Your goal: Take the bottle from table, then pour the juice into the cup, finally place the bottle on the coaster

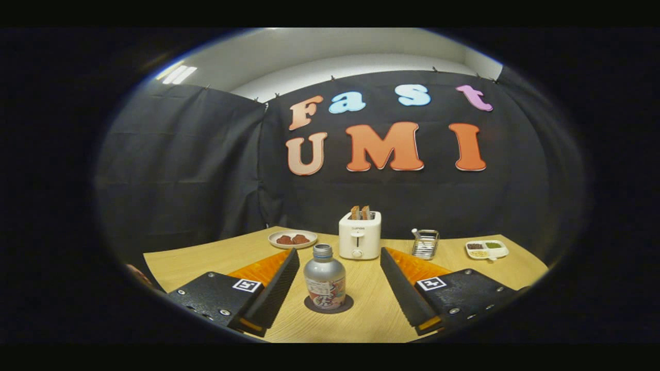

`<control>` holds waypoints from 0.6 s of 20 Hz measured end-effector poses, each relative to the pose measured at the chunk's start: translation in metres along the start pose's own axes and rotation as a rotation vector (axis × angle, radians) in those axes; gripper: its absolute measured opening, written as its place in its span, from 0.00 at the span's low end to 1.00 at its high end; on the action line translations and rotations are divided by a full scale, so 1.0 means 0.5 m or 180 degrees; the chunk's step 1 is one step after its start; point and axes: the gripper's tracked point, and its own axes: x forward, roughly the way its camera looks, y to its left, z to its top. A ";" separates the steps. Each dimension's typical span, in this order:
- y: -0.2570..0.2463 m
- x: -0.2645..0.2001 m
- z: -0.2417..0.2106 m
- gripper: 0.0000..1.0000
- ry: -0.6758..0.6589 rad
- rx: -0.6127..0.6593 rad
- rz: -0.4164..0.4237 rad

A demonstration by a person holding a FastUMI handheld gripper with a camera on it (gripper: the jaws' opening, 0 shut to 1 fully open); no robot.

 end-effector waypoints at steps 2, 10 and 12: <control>-0.033 -0.036 0.029 0.96 -0.0080 -0.0072 -0.0110; -0.135 -0.167 0.107 0.97 -0.0238 -0.0160 -0.0446; -0.147 -0.193 0.120 0.97 -0.0271 -0.0125 -0.0478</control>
